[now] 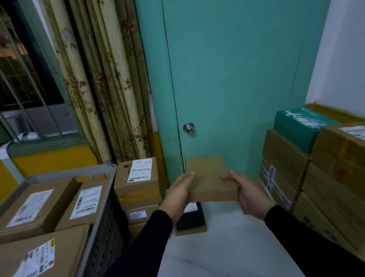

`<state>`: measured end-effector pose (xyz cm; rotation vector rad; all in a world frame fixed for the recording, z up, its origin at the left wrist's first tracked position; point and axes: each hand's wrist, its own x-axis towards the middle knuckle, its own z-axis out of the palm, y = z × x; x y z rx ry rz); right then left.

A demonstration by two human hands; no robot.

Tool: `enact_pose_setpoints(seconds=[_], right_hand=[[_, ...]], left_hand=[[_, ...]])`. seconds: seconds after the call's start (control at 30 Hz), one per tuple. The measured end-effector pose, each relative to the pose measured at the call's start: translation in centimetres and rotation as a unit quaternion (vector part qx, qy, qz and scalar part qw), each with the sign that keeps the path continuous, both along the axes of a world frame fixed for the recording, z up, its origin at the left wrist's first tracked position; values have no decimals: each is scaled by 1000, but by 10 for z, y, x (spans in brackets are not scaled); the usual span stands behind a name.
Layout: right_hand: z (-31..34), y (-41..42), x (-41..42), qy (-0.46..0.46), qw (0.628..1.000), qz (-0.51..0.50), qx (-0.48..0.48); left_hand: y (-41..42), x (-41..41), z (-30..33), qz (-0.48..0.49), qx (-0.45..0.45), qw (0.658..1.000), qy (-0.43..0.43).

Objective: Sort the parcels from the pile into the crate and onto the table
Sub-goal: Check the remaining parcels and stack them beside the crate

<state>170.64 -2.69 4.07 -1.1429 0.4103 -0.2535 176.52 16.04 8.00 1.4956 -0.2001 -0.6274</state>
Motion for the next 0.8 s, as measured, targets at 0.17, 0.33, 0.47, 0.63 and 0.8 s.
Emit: enact_pose_setpoints(seconds=[0.17, 0.33, 0.47, 0.63, 0.8], right_hand=[[1, 0, -2, 2, 999, 18, -29], [0, 2, -1, 30, 997, 72, -22], [3, 7, -2, 35, 997, 69, -7], [1, 9, -2, 31, 996, 74, -34], [-1, 10, -1, 20, 997, 65, -31]], left_hand=[[2, 3, -6, 11, 44, 998, -42], [1, -1, -10, 4, 28, 1000, -6], [-2, -3, -14, 28, 11, 999, -14], [-3, -3, -14, 17, 18, 998, -58], [-3, -3, -14, 18, 15, 998, -66]])
